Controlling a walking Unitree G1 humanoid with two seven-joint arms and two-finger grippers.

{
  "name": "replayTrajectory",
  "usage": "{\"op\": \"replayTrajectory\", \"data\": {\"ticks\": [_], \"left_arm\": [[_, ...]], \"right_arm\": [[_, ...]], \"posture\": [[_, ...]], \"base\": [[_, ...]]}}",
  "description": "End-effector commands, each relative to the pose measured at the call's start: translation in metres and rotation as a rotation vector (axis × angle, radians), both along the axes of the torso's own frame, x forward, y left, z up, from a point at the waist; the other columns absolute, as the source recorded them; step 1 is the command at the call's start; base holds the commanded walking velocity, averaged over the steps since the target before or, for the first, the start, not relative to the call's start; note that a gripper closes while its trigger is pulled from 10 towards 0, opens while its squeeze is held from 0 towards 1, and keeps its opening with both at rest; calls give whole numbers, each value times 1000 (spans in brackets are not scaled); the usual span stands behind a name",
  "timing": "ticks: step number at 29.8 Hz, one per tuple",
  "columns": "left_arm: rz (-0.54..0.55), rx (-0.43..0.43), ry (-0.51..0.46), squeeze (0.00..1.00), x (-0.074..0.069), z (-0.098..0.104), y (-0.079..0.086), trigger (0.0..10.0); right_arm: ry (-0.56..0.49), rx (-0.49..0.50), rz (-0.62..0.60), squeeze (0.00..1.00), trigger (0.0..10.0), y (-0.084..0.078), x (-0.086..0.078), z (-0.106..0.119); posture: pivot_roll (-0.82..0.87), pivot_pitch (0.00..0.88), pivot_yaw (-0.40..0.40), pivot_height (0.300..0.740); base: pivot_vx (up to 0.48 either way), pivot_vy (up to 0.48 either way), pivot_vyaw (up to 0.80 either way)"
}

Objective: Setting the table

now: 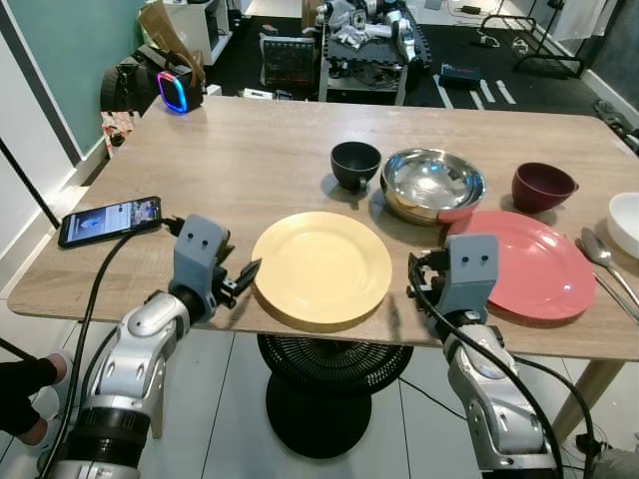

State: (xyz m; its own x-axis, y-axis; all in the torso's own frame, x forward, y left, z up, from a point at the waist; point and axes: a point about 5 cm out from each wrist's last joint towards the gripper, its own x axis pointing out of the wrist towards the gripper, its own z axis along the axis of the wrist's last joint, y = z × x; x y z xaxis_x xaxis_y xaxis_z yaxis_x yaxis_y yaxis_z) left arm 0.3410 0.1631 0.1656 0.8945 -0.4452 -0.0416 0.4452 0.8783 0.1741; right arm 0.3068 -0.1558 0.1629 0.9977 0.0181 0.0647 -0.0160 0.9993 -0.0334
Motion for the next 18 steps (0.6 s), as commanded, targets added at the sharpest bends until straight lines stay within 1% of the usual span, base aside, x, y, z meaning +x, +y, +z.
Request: {"op": "replayTrajectory", "data": {"ticks": [1,3,6,12,14,15,17,18], "left_arm": [[-12,43,28,0,1,-9,0,10000],[-37,78,32,0,6,-11,-4,10000],[-50,94,48,0,9,-17,-5,10000],[-15,103,80,0,10,-30,0,10000],[15,108,121,0,6,-43,4,10000],[26,99,151,0,2,-51,6,10000],[26,99,151,0,2,-51,6,10000],[30,98,175,0,-2,-59,7,10000]], "right_arm": [[32,23,-18,0,10000,-4,-3,-7],[36,30,-24,0,10000,-5,-4,-8],[36,32,-34,0,10000,-8,-6,-8],[44,38,-56,0,10000,-13,-10,-8],[58,35,-60,0,10000,-14,-11,-12],[64,34,-63,0,10000,-15,-11,-12],[64,34,-63,0,10000,-15,-11,-12],[70,37,-64,0,10000,-15,-11,-12]], "posture": [[-51,103,48,740],[-59,108,55,740],[-72,114,64,740],[-76,126,60,740],[-80,134,60,740],[-80,135,58,740],[-80,135,58,740],[-81,137,57,740]], "base": [[0,0,0],[0,0,0],[0,0,0],[0,0,0],[0,0,0],[0,0,0],[0,0,0],[0,0,0]]}}
